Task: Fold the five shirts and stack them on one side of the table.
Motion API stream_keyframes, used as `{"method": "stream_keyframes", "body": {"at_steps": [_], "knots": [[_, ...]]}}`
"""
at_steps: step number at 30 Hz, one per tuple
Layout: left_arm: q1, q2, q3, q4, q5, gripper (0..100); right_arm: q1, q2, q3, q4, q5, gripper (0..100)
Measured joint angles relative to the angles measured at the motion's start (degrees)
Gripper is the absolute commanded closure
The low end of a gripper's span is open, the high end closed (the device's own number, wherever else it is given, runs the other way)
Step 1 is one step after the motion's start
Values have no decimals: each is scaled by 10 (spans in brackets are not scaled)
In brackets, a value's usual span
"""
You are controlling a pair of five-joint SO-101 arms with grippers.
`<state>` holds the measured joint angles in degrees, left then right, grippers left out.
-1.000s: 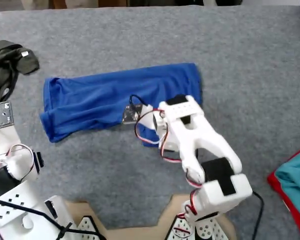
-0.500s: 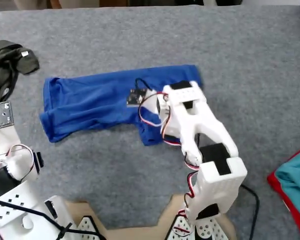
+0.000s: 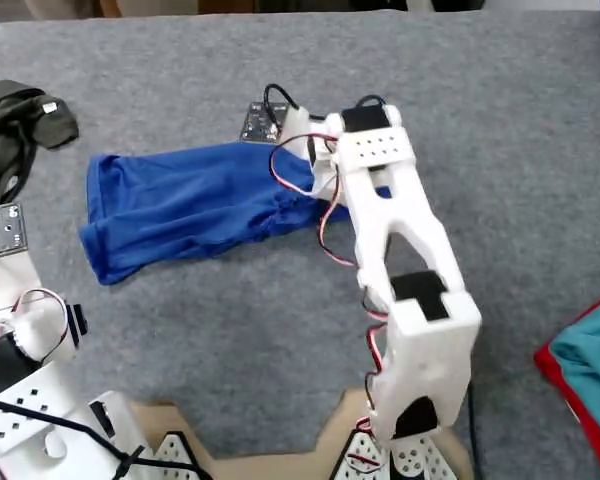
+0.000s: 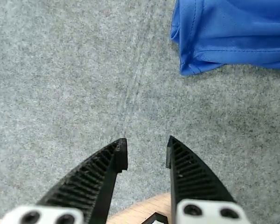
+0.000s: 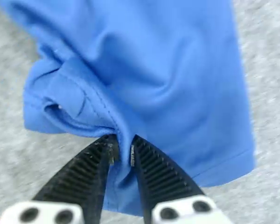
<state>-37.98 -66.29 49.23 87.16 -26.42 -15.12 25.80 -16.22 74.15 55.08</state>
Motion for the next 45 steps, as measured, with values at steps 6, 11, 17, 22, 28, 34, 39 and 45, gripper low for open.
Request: {"method": "stream_keyframes", "body": {"at_steps": [6,11,17,22,28,34,39,45], "knots": [[0,0,0,0,0,849,0,92,-130,4,9,966],[0,0,0,0,0,849,0,119,-204,32,9,763],[0,0,0,0,0,849,3,120,-243,62,9,638],[0,0,0,0,0,849,10,120,-265,112,9,718],[0,0,0,0,0,849,11,120,-295,233,9,878],[0,0,0,0,0,849,10,120,-252,235,11,820],[0,0,0,0,0,849,10,120,-160,163,11,847],[0,0,0,0,0,849,10,120,-91,70,11,846]]}}
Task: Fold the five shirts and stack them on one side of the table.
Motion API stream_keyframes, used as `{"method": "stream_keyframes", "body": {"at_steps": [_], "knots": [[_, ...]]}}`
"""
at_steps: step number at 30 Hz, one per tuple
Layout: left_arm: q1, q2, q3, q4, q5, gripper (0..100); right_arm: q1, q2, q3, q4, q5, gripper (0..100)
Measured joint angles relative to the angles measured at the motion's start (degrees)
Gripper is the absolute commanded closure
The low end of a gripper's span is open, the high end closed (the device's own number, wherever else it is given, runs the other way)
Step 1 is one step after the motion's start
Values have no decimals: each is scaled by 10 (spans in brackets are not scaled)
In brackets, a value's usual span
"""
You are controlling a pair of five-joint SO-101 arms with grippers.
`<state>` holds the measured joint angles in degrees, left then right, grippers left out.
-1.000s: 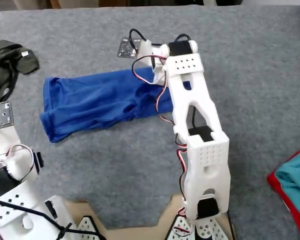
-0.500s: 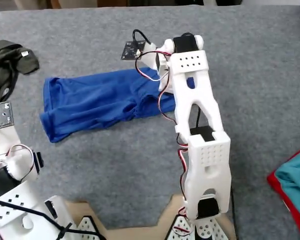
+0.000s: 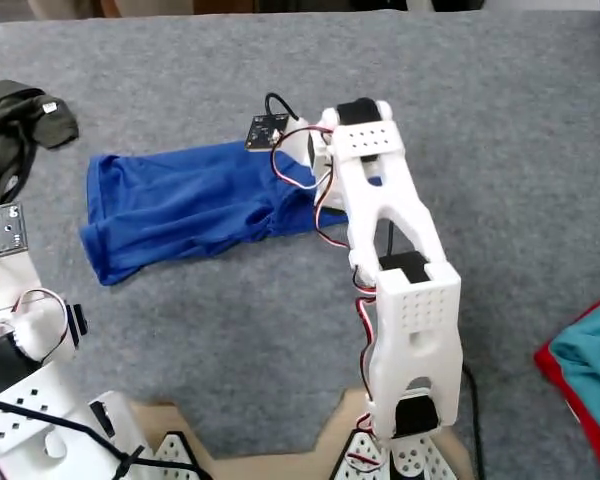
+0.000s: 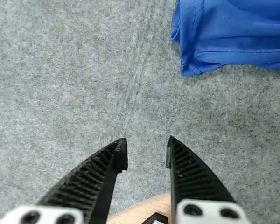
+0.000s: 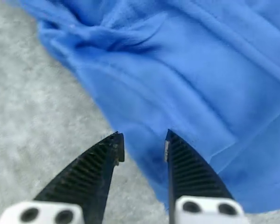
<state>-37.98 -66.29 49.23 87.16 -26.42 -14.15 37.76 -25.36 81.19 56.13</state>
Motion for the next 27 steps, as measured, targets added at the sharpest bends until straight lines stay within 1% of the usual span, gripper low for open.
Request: {"method": "stream_keyframes", "body": {"at_steps": [5,13,16,20,21,27], "knots": [[0,0,0,0,0,849,0,0,18,-51,0,850],[0,0,0,0,0,849,0,53,0,-97,0,850],[0,0,0,0,0,849,0,77,-43,-97,0,860],[0,0,0,0,0,849,-1,113,-131,-97,-10,958],[0,0,0,0,0,849,-1,123,-156,-98,-11,968],[0,0,0,0,0,849,0,192,-290,-98,-11,969]]}}
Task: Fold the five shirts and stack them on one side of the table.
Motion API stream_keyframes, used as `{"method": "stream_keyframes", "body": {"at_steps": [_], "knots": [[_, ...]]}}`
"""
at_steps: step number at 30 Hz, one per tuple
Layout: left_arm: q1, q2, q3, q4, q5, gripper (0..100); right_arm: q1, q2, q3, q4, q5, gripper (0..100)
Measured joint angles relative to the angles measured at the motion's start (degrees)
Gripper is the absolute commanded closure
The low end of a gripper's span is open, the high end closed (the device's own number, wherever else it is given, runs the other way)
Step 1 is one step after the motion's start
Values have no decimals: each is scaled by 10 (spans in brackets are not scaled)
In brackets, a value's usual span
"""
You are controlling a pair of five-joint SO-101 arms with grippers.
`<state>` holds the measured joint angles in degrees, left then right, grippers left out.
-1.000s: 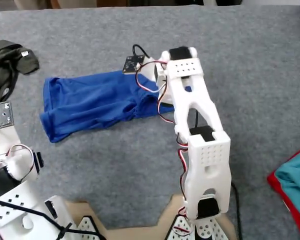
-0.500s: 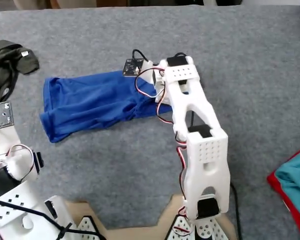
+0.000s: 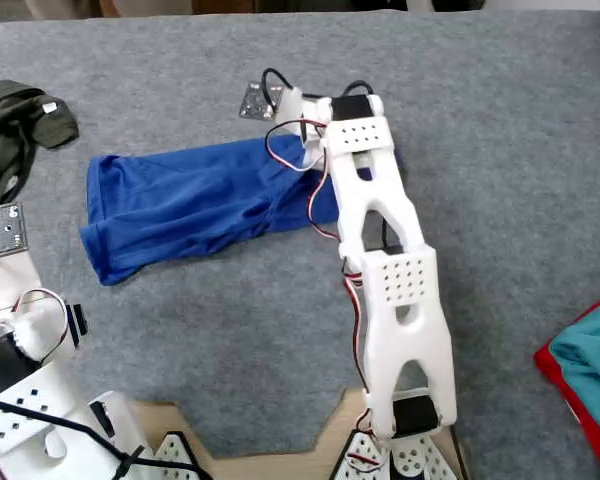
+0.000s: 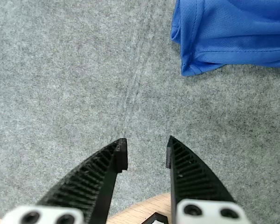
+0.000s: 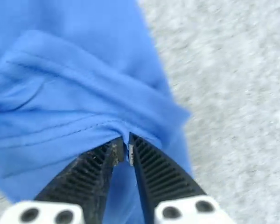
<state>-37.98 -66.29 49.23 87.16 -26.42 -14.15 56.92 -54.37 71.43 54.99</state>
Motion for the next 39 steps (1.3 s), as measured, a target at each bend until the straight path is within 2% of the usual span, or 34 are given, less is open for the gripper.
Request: {"method": "stream_keyframes", "body": {"at_steps": [10,18,20,25,28,34,39], "knots": [[0,0,0,0,0,849,-3,78,-146,1,0,969],[0,0,0,0,0,849,-49,79,-206,1,-1,968],[0,0,0,0,0,849,-59,79,-206,4,-1,939],[0,0,0,18,0,849,-71,79,-206,49,-1,790],[0,0,0,20,0,849,-71,79,-206,76,-1,756],[0,0,0,20,0,849,-57,79,-223,130,-1,769],[0,0,0,20,0,849,-23,79,-244,178,-1,903]]}}
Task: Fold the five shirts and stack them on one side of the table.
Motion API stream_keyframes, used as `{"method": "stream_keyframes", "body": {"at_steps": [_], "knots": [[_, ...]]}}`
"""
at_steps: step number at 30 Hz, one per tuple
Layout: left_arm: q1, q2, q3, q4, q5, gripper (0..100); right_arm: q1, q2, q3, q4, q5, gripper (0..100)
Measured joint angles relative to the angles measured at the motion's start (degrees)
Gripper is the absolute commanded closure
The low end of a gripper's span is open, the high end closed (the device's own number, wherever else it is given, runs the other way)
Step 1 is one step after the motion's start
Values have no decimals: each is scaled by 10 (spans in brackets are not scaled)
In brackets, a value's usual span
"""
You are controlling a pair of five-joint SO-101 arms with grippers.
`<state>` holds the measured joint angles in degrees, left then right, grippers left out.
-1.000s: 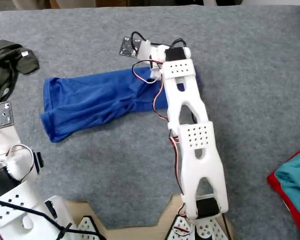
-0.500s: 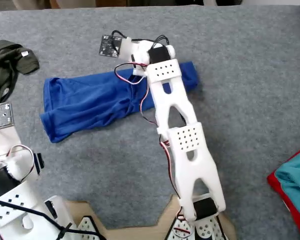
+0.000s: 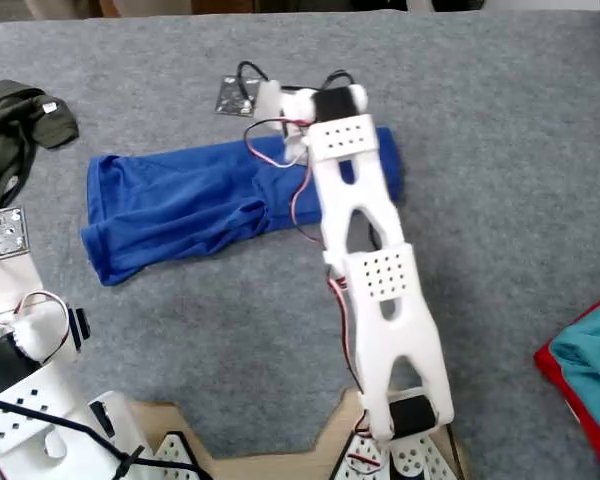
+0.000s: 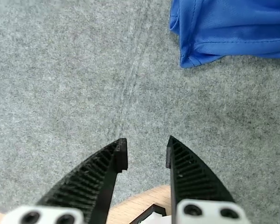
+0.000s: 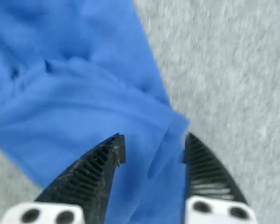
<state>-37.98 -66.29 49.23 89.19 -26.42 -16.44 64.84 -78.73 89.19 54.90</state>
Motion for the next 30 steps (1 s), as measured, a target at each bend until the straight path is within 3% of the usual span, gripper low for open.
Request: {"method": "stream_keyframes", "body": {"at_steps": [7,10,13,16,20,25,30], "knots": [[0,1,1,-29,7,812,84,0,-21,62,-62,939],[0,30,-2,-65,60,753,100,-1,-45,113,-107,939],[0,98,-44,-79,120,757,133,-4,-47,120,-172,939],[0,210,-127,-78,152,757,173,-31,-43,120,-202,939],[5,398,-281,-18,174,754,223,-96,21,120,-210,938],[75,636,-497,91,176,753,285,-202,160,120,-210,938],[117,768,-647,108,190,739,340,-314,308,120,-211,937]]}}
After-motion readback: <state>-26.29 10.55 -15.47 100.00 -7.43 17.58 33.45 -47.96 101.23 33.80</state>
